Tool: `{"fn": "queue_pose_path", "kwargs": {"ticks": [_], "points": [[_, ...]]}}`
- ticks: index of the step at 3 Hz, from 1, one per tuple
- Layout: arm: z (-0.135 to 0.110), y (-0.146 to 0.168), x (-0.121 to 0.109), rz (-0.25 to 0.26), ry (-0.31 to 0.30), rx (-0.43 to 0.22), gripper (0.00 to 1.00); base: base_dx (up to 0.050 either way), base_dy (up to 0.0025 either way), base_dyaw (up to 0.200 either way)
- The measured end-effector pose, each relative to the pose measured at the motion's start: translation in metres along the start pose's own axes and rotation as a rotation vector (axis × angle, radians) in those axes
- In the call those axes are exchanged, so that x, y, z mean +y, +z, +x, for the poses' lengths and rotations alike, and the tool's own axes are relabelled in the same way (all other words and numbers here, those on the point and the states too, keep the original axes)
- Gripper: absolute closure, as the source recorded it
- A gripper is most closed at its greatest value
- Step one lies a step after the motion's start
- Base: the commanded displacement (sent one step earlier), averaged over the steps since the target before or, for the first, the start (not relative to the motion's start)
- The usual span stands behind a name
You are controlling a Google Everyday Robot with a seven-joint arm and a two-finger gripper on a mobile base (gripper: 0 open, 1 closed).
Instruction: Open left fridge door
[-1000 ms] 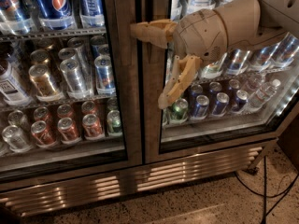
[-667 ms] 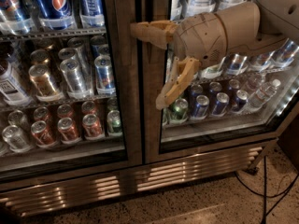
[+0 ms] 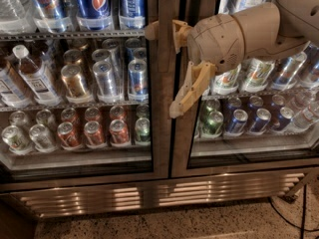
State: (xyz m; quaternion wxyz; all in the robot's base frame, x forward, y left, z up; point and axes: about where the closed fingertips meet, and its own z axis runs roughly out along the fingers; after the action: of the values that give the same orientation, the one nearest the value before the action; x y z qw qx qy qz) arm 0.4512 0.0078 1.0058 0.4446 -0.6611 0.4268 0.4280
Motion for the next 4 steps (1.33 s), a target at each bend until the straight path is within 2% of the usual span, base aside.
{"fn": "queue_pose_path", "kwargs": {"ticks": [1,3,4], "points": [[0.0000,0.0000,0.0000,0.000,0.000,0.000,0.19,0.000,0.00000,0.000],[0.0000,0.0001,0.0000,0.000,0.000,0.000,0.65,0.000,0.00000,0.000],[0.0000,0.0001,0.0000,0.000,0.000,0.000,1.00,-0.050,0.00000,0.000]]}}
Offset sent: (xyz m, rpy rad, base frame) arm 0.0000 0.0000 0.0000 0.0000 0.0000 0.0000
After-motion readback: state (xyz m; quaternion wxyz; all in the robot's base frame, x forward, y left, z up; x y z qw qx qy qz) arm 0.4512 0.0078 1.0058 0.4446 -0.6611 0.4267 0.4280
